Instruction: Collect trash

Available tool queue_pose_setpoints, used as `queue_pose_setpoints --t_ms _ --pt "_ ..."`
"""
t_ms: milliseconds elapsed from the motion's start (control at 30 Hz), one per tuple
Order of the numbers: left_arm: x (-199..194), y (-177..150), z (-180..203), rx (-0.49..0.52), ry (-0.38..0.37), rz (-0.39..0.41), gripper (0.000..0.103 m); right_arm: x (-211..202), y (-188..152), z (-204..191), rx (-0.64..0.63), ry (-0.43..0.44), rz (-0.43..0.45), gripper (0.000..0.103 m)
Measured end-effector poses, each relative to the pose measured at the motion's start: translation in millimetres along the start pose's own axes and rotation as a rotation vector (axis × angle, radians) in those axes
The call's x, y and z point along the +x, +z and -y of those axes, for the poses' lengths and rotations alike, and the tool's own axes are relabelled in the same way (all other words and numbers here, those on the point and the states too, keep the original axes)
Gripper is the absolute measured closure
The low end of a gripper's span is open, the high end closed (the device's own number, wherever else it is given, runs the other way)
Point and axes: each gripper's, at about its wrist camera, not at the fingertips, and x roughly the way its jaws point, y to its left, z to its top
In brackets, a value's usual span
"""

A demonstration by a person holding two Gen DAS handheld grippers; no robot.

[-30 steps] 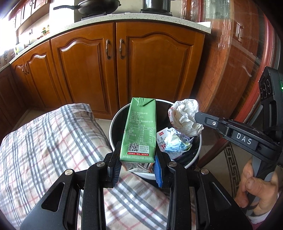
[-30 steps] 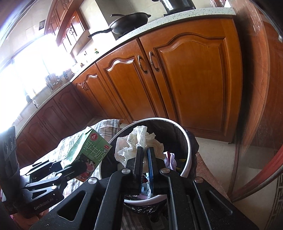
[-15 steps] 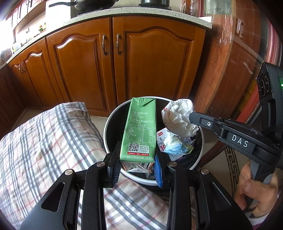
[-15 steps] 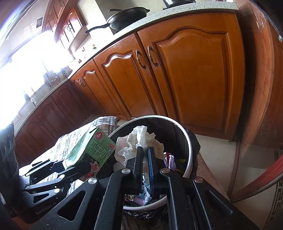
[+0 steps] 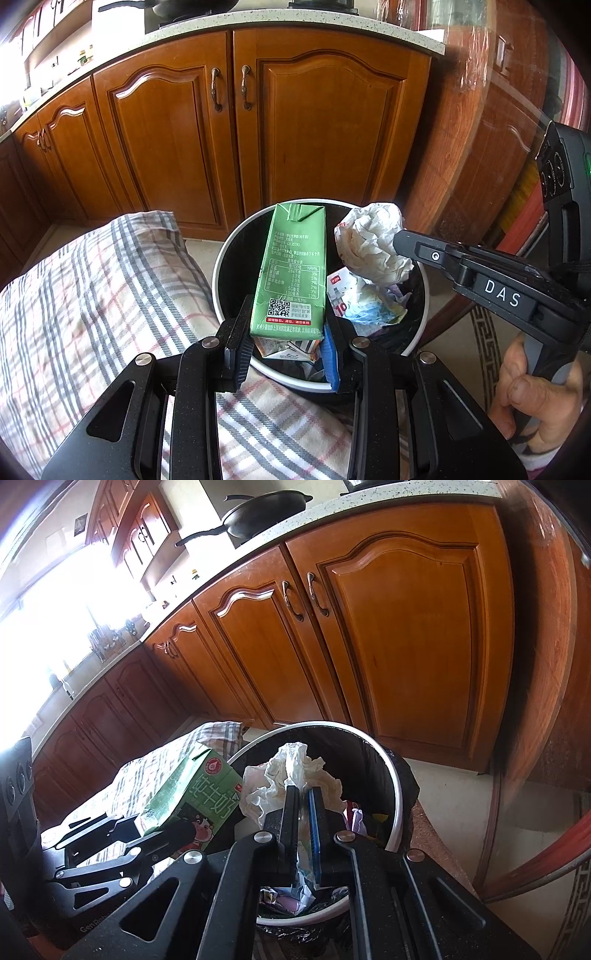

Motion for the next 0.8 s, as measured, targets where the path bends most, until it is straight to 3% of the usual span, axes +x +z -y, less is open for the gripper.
queue_pose_setpoints --t_ms 367,433,533,567,633,800 --pt "6.3 2.2 0.1 0.002 -0.007 -0.029 0.073 3.6 3.3 7.0 0.016 0.003 -0.015 0.093" --pt "7.1 2.7 -0.2 -0.001 0.002 -0.039 0.061 3.6 3.3 8.2 0.026 0.006 -0.016 0.091" --pt "1.1 1.6 -1.1 -0.004 0.011 -0.020 0.047 2.2 3.5 11.7 0.053 0.023 -0.015 0.082" --pt "-1.3 1.1 -1.9 -0.007 0.014 -0.015 0.046 0.6 3.6 12.6 0.057 0.028 -0.011 0.080" --pt "-5.8 -0.6 -4.1 -0.014 0.017 -0.008 0.043 -2.7 4.7 12.6 0.057 0.028 -0.001 0.065" --pt "-20.1 -10.9 -16.3 -0.055 0.014 0.005 0.036 -10.1 3.1 10.3 0.065 0.043 0.017 0.045"
